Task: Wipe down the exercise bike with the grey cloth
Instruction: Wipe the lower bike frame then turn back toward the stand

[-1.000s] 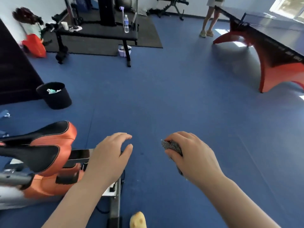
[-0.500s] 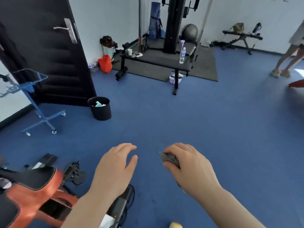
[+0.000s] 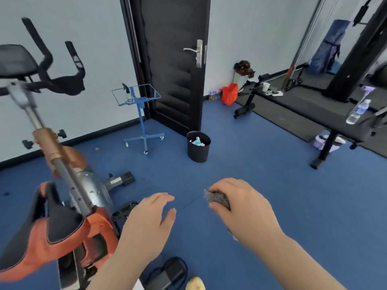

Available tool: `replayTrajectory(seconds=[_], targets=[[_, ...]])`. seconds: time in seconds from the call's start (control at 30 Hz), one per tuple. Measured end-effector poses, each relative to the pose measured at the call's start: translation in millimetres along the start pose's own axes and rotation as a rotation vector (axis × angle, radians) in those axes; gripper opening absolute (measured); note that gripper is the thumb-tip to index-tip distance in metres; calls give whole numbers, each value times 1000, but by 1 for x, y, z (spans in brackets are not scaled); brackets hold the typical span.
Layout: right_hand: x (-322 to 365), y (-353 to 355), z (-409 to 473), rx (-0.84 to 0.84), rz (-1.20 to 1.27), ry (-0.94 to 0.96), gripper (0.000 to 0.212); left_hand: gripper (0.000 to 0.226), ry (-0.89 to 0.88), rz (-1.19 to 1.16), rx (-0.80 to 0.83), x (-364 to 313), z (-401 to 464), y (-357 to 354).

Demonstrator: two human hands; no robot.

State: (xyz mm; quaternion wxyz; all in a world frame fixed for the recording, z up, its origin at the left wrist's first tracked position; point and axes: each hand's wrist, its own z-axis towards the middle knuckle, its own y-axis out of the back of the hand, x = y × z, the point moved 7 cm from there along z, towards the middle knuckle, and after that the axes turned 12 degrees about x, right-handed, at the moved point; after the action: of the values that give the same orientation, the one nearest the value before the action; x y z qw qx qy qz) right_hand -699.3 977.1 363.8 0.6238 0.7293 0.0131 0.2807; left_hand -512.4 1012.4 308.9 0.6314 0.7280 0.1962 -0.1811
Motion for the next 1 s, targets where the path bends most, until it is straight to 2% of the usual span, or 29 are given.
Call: replayTrajectory(seconds=[0.47, 0.57, 0.8, 1.0], targets=[[-75, 52, 179, 39, 5, 158, 16, 34, 92, -55, -91, -52, 184, 31], [-97, 57, 226, 51, 21, 179, 18, 35, 151, -43, -116, -48, 218, 37], [-135, 80, 346, 112, 27, 321, 19, 35, 340, -64, -293, -34, 289, 60], [-148, 102, 433, 145, -6, 410, 15, 34, 436, -107, -379, -31, 341, 74]])
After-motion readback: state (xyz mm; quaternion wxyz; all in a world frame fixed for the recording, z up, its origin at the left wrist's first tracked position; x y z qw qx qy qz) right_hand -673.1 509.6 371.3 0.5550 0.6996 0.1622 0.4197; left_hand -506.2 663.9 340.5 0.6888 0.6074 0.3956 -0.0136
